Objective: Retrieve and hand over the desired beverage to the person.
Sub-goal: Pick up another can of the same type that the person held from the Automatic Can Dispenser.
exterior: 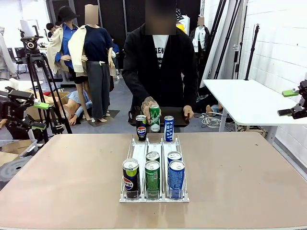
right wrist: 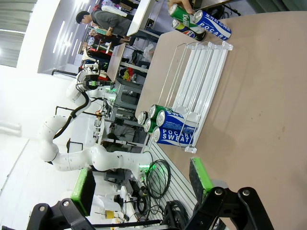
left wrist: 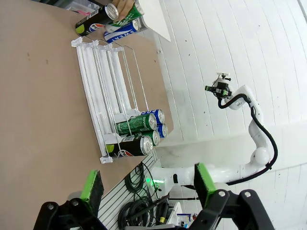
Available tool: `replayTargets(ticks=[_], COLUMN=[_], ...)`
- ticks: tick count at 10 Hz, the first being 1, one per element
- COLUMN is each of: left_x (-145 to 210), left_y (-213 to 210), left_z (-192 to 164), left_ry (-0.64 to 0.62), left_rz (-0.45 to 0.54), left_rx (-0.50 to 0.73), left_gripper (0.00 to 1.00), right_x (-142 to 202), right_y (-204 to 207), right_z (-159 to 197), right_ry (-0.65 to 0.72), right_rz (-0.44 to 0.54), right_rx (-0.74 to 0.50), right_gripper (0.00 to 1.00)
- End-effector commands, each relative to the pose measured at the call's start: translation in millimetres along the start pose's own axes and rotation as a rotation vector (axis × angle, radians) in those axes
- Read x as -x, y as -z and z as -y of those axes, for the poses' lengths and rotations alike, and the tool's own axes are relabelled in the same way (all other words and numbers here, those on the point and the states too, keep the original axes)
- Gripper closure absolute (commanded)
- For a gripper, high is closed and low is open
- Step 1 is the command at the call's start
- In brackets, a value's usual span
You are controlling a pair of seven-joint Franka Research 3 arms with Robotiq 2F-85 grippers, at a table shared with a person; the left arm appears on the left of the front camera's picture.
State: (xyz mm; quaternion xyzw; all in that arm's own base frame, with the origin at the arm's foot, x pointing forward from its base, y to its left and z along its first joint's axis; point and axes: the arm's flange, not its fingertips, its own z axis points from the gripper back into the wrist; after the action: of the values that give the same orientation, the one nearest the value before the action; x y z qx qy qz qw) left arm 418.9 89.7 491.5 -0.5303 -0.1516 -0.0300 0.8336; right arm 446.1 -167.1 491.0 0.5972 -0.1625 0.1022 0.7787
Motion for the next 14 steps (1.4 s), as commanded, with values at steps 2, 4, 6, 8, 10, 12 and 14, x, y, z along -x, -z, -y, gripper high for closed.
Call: replayTargets(ticks=[2, 4, 6, 8, 10, 12, 14], left_x=[0.5, 0.5, 0.5, 0.5, 0.5, 0.5, 0.5], left_y=[-0.4, -0.4, -0.4, -0.4, -0.4, -0.4, -0.4], left_z=[0.4, 0.4, 0.4, 0.4, 0.4, 0.4, 0.4], left_ry=[0.0, 0.0, 0.0, 0.0, 0.0, 0.0, 0.0], left_rz=[0.001, 0.001, 0.001, 0.001, 0.001, 0.001, 0.001], left_rx=[0.002, 0.002, 0.002, 0.002, 0.002, 0.002, 0.002], left_gripper=[0.0, 0.0, 0.0, 0.0, 0.0, 0.0, 0.0], right_x=[-0.5, -0.5, -0.5, -0.5, -0.5, -0.5, -0.5], right_y=[1.4, 1.4, 1.4, 1.4, 1.4, 1.4, 1.4], right_z=[-1.0, -1.0, -1.0, -1.0, -1.0, -1.0, -1.0], right_ry=[0.01, 0.01, 0.01, 0.01, 0.01, 0.01, 0.01], right_rz=[-0.003, -0.003, -0.003, -0.003, -0.003, -0.003, -0.003], right_rx=[-0.002, -0.002, -0.002, -0.002, -0.002, -0.002, -0.002], right_gripper=[0.0, 0.0, 0.0, 0.0, 0.0, 0.0, 0.0])
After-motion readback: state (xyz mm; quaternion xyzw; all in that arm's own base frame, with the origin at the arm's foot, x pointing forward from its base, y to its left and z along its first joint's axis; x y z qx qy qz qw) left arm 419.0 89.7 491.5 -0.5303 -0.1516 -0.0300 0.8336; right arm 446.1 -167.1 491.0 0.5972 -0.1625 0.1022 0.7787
